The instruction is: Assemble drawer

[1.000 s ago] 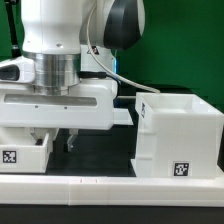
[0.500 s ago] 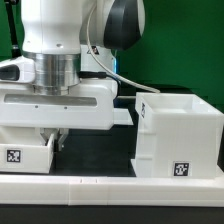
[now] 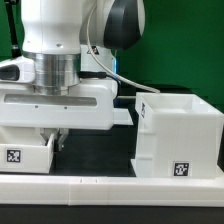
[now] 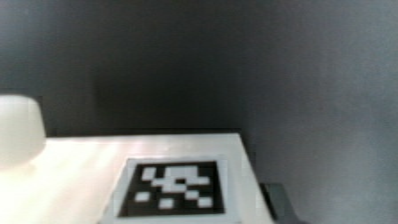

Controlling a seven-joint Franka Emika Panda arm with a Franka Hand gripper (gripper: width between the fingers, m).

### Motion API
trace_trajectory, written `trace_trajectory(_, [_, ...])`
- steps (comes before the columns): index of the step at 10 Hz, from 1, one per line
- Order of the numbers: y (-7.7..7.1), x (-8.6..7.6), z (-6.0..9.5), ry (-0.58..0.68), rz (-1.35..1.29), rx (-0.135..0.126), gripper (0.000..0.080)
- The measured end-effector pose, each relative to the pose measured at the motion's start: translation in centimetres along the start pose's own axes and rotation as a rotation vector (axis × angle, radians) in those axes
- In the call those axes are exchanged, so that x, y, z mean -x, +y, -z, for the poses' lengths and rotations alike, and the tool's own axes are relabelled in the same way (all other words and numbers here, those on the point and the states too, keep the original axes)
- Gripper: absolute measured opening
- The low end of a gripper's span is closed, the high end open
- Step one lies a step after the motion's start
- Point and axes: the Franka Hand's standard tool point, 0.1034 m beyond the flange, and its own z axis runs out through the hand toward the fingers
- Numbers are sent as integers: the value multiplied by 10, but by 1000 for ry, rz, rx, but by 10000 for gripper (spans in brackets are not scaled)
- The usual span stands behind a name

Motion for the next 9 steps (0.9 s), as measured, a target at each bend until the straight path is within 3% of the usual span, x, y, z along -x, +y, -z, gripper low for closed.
trace_trajectory(4, [-25, -8, 36, -23, 46, -27, 42])
trace_trajectory(7, [-25, -7, 33, -25, 62, -27, 42])
trace_trajectory(9, [-26, -6, 30, -29, 238, -25, 42])
